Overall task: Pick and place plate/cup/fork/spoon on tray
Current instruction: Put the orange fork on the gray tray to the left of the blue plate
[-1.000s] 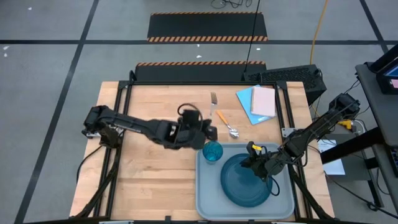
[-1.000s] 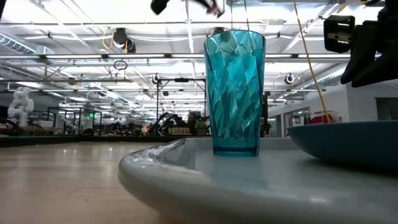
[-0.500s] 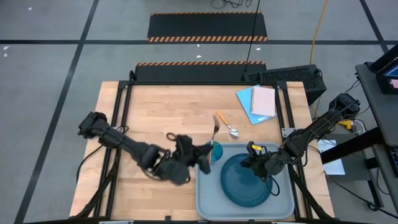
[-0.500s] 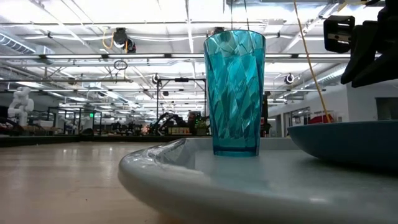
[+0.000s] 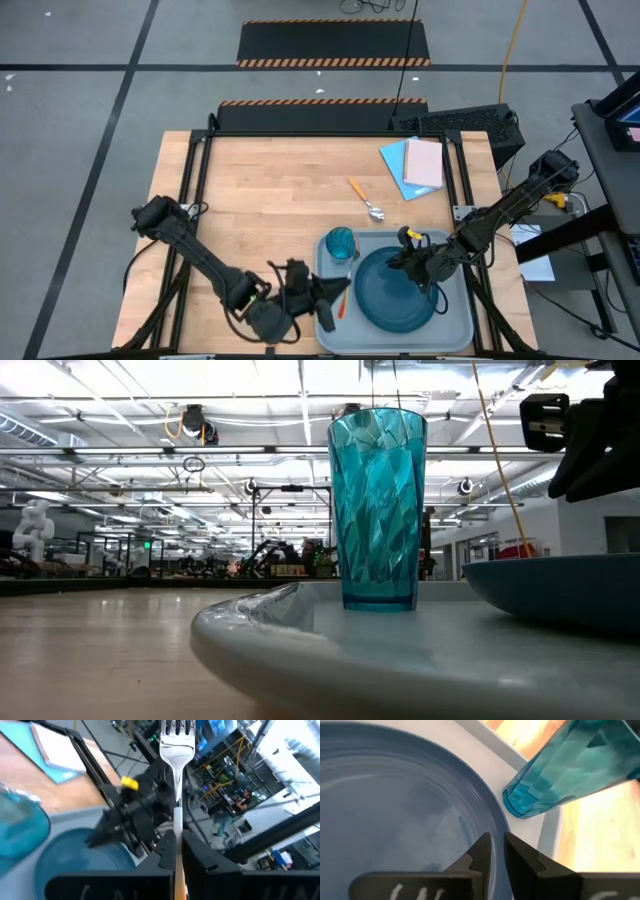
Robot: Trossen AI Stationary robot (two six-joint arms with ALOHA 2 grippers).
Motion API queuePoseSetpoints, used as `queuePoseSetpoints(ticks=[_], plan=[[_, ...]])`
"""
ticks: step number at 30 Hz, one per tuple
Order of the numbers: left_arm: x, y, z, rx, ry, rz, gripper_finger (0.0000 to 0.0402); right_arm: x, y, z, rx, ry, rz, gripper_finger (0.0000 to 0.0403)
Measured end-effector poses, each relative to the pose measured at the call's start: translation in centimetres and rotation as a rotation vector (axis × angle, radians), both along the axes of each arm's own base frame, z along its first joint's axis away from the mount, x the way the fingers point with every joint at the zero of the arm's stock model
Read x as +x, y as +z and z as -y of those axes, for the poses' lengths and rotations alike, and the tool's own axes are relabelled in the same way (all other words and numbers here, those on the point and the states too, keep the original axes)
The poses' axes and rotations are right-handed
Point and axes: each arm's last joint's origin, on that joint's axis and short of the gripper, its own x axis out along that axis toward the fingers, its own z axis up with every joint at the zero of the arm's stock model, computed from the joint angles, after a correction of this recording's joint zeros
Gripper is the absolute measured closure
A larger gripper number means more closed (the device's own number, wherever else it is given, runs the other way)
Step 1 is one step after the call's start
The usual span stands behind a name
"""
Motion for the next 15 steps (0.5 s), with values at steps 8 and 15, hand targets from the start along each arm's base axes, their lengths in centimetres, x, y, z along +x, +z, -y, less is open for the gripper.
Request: queuePoseSetpoints(ticks=[8, 15], plan=[[0.4, -3.6, 3.4, -0.035, -0.048, 0.008, 0.0390, -0.3, 0.0, -0.5, 0.145, -0.083, -0.017, 0.0360], [0.6, -6.5, 6.7, -0.078, -0.090, 0.023, 0.0392, -1.0, 0.0, -1.3, 0.211, -0.081, -0.028, 0.0360]])
